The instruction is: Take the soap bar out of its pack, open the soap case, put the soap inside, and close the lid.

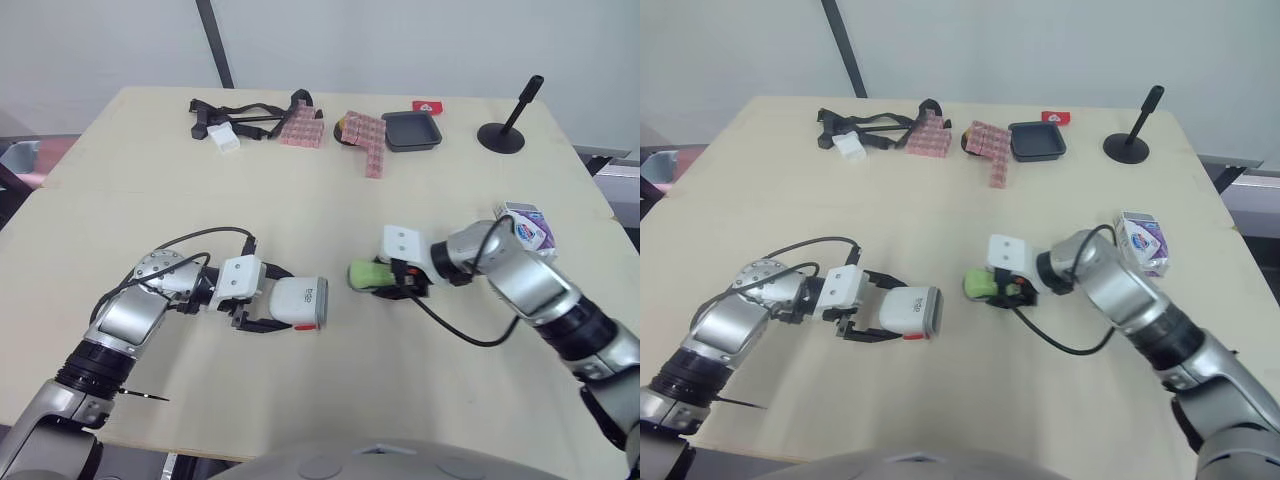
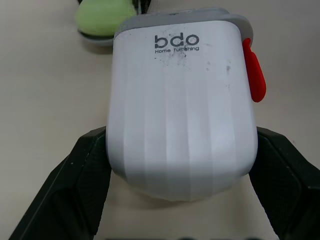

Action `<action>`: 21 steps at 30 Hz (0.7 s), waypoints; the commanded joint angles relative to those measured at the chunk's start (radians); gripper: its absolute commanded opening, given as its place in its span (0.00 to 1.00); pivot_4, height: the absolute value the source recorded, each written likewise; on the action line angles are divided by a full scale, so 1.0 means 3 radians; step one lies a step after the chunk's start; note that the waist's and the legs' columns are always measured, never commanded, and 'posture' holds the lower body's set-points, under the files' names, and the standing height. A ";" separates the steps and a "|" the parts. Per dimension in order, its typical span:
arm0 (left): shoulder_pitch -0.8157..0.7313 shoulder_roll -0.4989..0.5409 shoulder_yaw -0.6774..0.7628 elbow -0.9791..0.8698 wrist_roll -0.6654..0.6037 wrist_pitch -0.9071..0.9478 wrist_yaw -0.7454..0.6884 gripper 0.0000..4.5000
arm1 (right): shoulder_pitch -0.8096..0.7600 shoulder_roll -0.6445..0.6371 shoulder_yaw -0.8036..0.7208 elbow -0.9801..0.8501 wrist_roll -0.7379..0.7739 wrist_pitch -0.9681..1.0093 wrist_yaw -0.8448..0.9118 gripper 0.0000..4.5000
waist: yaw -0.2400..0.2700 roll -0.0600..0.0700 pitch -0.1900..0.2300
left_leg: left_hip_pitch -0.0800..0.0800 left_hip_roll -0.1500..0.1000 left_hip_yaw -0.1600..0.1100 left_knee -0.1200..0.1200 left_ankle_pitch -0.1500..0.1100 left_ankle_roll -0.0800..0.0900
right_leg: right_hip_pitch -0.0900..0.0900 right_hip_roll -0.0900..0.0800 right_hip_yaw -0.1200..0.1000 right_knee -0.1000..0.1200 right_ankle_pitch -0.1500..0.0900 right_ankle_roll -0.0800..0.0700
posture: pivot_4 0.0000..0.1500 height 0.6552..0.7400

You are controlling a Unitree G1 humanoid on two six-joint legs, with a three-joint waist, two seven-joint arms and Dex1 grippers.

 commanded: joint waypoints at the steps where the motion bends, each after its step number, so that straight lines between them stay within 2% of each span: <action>1: -0.0100 -0.0049 0.0004 0.0048 0.0025 -0.0053 0.0041 0.81 | 0.0087 -0.0140 -0.0192 -0.0342 0.0238 -0.0135 0.0268 0.56 | -0.0007 0.0000 0.0000 | 0.0001 0.0001 0.0000 0.0000 -0.0001 -0.0001 | 0.0000 0.0003 0.0000 0.0000 0.0000 0.0000 | 1.00 0.97; 9: -0.0206 -0.0206 -0.0048 0.0100 0.0065 -0.0054 0.0083 0.81 | 0.0104 -0.0161 -0.0192 -0.0471 0.0257 -0.0148 0.0291 0.56 | -0.0022 0.0000 0.0000 | 0.0003 0.0014 0.0000 0.0000 0.0001 -0.0006 | 0.0000 0.0009 0.0001 0.0002 0.0000 -0.0001 | 1.00 0.97; 21: -0.0265 -0.0287 -0.0090 0.0081 0.0062 -0.0015 0.0107 0.81 | -0.0185 -0.0024 0.0030 -0.0553 0.0131 0.0129 0.0190 0.56 | -0.0019 0.0000 0.0000 | 0.0002 0.0014 0.0000 0.0000 0.0001 -0.0006 | 0.0000 0.0009 0.0001 0.0002 0.0000 -0.0001 | 1.00 0.97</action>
